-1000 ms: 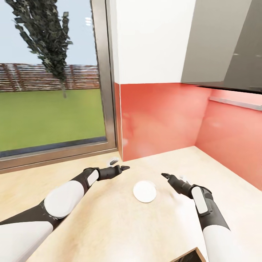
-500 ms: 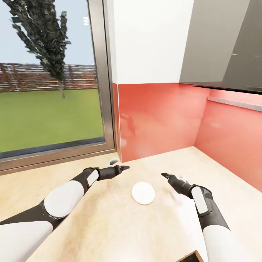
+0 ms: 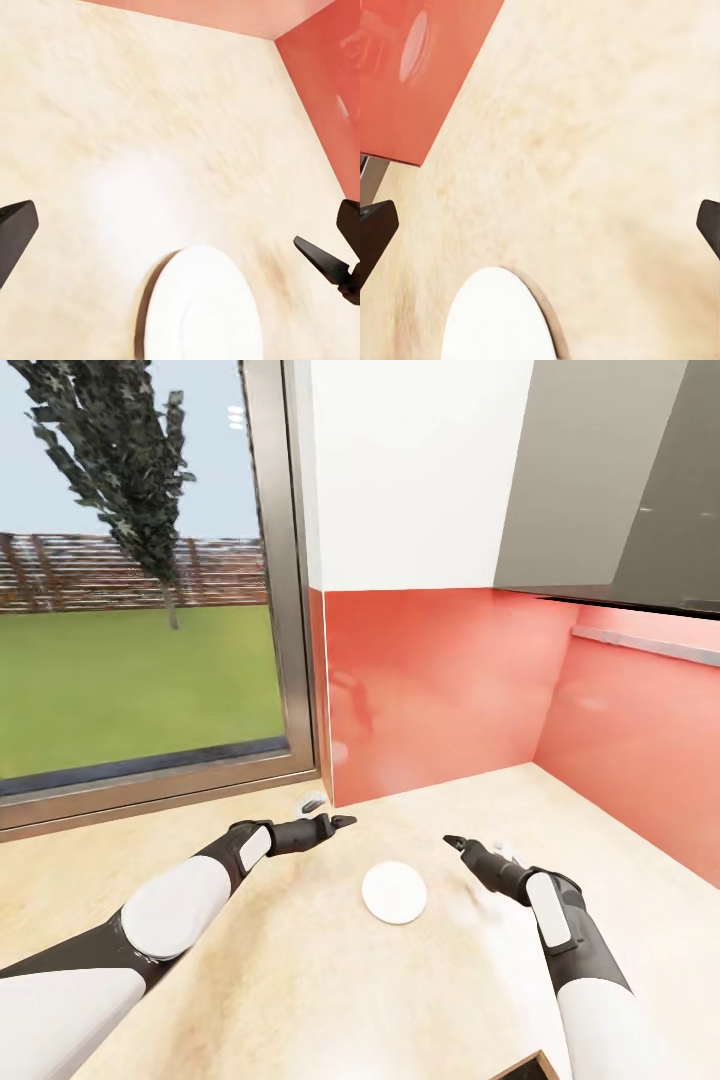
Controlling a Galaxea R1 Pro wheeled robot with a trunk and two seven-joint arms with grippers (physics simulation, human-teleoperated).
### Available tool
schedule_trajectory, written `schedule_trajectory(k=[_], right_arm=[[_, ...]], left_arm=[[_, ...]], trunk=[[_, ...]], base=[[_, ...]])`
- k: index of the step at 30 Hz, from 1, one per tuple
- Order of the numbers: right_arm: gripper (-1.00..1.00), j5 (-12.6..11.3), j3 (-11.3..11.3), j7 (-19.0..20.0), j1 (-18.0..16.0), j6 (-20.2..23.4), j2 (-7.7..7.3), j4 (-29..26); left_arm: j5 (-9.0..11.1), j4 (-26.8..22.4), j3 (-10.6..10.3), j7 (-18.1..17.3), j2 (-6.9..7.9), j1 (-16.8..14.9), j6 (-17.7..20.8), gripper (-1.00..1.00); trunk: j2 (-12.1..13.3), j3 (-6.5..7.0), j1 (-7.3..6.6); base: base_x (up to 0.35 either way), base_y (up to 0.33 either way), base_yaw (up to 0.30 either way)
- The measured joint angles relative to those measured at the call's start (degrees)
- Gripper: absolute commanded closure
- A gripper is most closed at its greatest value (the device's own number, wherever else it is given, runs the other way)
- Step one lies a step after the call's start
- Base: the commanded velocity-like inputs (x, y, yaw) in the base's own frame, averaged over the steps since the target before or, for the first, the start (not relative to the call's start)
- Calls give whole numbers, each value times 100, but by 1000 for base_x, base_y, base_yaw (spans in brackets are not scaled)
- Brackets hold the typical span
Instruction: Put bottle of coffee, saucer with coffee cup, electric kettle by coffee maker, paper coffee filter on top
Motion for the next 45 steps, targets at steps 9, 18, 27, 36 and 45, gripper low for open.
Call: schedule_trajectory(k=[9, 18, 27, 36, 45], right_arm=[[-100, 47, 0, 8, 7, 9, -50, 24], [-100, 55, 45, 11, 9, 20, -17, 365], [-100, -44, 600, 113, 5, -5, 60, 850], [-100, -81, 621, 147, 5, 2, 118, 1077], [-100, 11, 729, 370, 5, 2, 122, 1144]], left_arm=[[92, 15, 18, 14, -40, 253, 40, -100], [363, 43, 18, 24, -46, 255, 82, -100], [485, 496, 17, 29, -45, 264, 88, -100], [486, 630, 18, 25, -48, 342, 226, -100], [679, 635, 17, 31, -48, 424, 309, -100]], trunk=[[0, 0, 0], [0, 0, 0], [-2, 1, -1], [-2, 1, -1], [-2, 1, -1]], base=[[0, 0, 0], [0, 0, 0], [0, 0, 0], [0, 0, 0], [0, 0, 0]])
